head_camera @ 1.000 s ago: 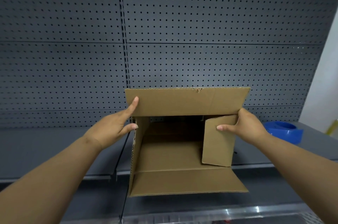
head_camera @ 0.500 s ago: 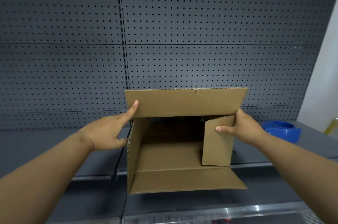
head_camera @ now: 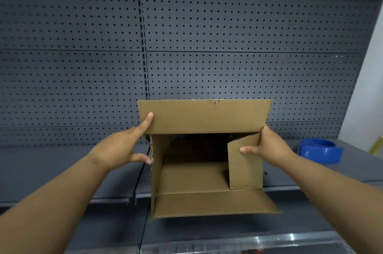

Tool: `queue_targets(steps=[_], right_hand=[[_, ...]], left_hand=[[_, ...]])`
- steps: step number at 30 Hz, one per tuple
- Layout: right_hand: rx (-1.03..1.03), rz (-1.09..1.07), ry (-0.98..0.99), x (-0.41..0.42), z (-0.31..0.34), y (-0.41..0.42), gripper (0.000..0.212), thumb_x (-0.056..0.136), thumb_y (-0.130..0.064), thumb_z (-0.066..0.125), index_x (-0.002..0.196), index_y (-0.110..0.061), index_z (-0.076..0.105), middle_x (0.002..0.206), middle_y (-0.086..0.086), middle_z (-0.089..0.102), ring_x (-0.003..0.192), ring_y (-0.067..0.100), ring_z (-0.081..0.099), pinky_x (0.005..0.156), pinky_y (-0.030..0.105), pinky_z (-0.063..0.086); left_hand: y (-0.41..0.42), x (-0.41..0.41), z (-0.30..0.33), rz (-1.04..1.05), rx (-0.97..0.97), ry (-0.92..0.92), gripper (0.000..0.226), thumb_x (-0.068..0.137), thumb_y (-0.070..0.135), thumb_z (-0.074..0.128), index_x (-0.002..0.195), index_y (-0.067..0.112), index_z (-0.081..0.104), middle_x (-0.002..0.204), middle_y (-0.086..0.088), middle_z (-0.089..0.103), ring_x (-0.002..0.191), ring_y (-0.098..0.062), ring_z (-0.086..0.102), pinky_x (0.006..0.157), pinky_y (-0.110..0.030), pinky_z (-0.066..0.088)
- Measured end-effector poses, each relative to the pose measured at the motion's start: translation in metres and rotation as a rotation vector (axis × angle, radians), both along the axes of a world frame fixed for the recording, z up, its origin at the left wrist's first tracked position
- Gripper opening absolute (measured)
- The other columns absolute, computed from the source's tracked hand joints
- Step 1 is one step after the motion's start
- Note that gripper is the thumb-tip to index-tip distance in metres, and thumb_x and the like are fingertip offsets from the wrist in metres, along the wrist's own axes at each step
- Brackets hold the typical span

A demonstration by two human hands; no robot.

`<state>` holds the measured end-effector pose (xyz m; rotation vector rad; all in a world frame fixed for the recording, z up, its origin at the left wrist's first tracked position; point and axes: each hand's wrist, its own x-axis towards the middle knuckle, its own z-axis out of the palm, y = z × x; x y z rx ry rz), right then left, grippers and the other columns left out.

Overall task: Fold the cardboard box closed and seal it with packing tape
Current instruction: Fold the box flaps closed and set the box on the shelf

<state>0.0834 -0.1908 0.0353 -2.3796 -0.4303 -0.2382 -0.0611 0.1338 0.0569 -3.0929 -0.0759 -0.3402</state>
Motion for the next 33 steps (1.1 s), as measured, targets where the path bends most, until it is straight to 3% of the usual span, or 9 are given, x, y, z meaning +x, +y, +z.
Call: queue_targets(steps=[3,6,10,13,16,22,30,33], right_hand=[[-0.010,-0.015,0.003,-0.001,0.002,0.000,0.073,0.067,-0.034,0.081,0.125,-0.012,0.040,0.125,0.005,0.054,0.113,0.022,0.051,0.081,0.027,0.040],[-0.024,-0.012,0.010,-0.002,0.003,0.000,0.075,0.067,-0.034,0.080,0.126,-0.013,0.040,0.125,0.005,0.054,0.114,0.022,0.051,0.081,0.027,0.040],[0.060,0.004,0.018,-0.006,-0.003,-0.002,0.085,0.066,-0.032,0.082,0.133,-0.014,0.031,0.132,0.006,0.051,0.118,0.022,0.049,0.089,0.032,0.043],[0.173,0.028,0.105,-0.014,-0.018,-0.001,0.125,0.063,-0.030,0.084,0.148,-0.021,-0.008,0.152,0.005,0.028,0.135,0.024,0.034,0.104,0.039,0.036],[0.198,0.002,0.184,-0.026,-0.046,-0.001,0.145,0.058,-0.032,0.087,0.140,-0.024,-0.033,0.158,0.007,0.006,0.143,0.026,0.016,0.112,0.044,0.024],[-0.018,-0.014,0.284,-0.049,-0.098,0.000,0.158,0.046,-0.046,0.088,0.133,-0.024,-0.042,0.157,0.006,-0.002,0.143,0.027,0.011,0.114,0.045,0.023],[-0.208,-0.107,0.218,-0.064,-0.108,0.003,0.152,0.054,-0.051,0.083,0.133,-0.020,-0.042,0.155,0.006,-0.023,0.145,0.025,-0.004,0.116,0.038,0.011],[-0.233,-0.094,0.126,-0.066,-0.103,0.006,0.149,0.056,-0.052,0.081,0.121,-0.024,-0.049,0.152,0.006,-0.030,0.145,0.025,-0.007,0.117,0.037,0.009]], left_hand=[[0.003,-0.001,0.005,-0.019,-0.023,0.061,0.114,0.076,0.048,0.064,0.122,0.042,-0.039,0.151,-0.003,0.032,0.099,-0.015,0.054,0.087,-0.024,0.040],[0.007,-0.002,0.012,-0.042,-0.019,0.140,0.114,0.078,0.045,0.065,0.124,0.040,-0.040,0.141,-0.005,0.043,0.068,-0.006,0.042,0.072,-0.017,0.033],[0.010,0.000,0.013,-0.042,-0.024,0.169,0.115,0.079,0.041,0.066,0.121,0.042,-0.042,0.139,-0.008,0.044,0.067,-0.005,0.041,0.075,-0.018,0.033],[0.009,0.000,0.010,-0.050,-0.061,0.171,0.115,0.079,0.040,0.066,0.120,0.044,-0.042,0.140,-0.007,0.043,0.062,-0.001,0.042,0.074,-0.018,0.034],[0.010,0.001,0.009,-0.061,-0.074,0.161,0.115,0.079,0.041,0.066,0.121,0.045,-0.042,0.144,-0.007,0.040,0.063,0.000,0.045,0.074,-0.018,0.034],[0.013,0.003,0.007,-0.067,-0.072,0.148,0.118,0.078,0.043,0.067,0.117,0.050,-0.044,0.144,-0.006,0.040,0.071,-0.006,0.054,0.072,-0.019,0.038],[0.007,0.001,0.005,-0.055,-0.097,0.100,0.116,0.075,0.049,0.065,0.121,0.047,-0.041,0.151,-0.005,0.031,0.068,-0.002,0.049,0.075,-0.019,0.037],[0.003,0.001,-0.002,-0.053,-0.145,0.019,0.114,0.074,0.051,0.065,0.122,0.048,-0.038,0.153,-0.003,0.027,0.094,-0.011,0.056,0.087,-0.024,0.042]])
